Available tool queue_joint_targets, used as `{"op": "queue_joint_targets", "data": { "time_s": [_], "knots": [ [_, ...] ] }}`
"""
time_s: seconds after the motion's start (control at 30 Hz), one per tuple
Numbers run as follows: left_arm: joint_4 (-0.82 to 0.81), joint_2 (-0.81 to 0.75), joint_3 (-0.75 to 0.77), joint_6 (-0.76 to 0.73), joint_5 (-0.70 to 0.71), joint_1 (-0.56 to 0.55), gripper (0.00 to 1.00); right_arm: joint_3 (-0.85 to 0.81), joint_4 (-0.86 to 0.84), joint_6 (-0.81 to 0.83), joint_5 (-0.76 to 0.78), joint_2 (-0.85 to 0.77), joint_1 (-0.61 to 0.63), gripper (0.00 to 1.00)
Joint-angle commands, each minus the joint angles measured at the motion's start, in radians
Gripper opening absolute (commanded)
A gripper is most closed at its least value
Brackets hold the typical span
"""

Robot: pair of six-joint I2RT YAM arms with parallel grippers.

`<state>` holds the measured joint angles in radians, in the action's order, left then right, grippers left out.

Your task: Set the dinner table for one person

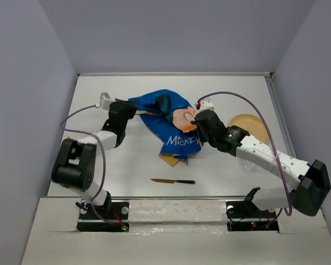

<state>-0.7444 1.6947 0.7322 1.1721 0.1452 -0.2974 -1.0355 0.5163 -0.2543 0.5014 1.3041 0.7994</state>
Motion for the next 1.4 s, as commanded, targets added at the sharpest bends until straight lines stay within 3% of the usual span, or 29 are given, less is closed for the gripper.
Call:
{"op": "queue_joint_targets", "data": {
  "time_s": [0.0, 0.13, 0.37, 0.53, 0.73, 0.9, 1.13, 1.27, 1.37],
  "knots": [
    [0.041, -0.352, 0.062, -0.241, 0.021, 0.095, 0.00, -0.138, -0.045, 0.022, 0.121, -0.065, -0.020, 0.00],
    [0.174, -0.605, 0.114, -0.328, -0.030, 0.191, 0.00, -0.245, -0.047, 0.053, 0.178, -0.129, -0.031, 0.00],
    [0.289, -0.753, 0.162, -0.325, -0.191, 0.357, 0.00, -0.396, -0.059, 0.137, 0.174, -0.230, -0.031, 0.00],
    [0.295, -0.724, 0.199, -0.312, -0.245, 0.406, 0.00, -0.443, -0.104, 0.194, 0.169, -0.203, -0.069, 0.00],
    [0.284, -0.561, 0.306, -0.295, -0.288, 0.428, 0.00, -0.465, -0.211, 0.164, -0.095, -0.054, -0.374, 0.00],
    [0.287, -0.397, 0.490, -0.282, -0.328, 0.434, 0.00, -0.683, -0.240, 0.164, -0.248, 0.177, -0.541, 0.00],
    [0.358, -0.276, 0.731, -0.284, -0.387, 0.461, 0.00, -0.966, -0.179, 0.216, -0.294, 0.297, -0.604, 0.00],
    [0.364, -0.309, 0.718, -0.298, -0.398, 0.466, 0.00, -0.901, -0.165, 0.202, -0.316, 0.250, -0.605, 0.00],
    [0.340, -0.365, 0.571, -0.289, -0.410, 0.466, 0.00, -0.770, -0.167, 0.165, -0.342, 0.193, -0.605, 0.00]
  ]
}}
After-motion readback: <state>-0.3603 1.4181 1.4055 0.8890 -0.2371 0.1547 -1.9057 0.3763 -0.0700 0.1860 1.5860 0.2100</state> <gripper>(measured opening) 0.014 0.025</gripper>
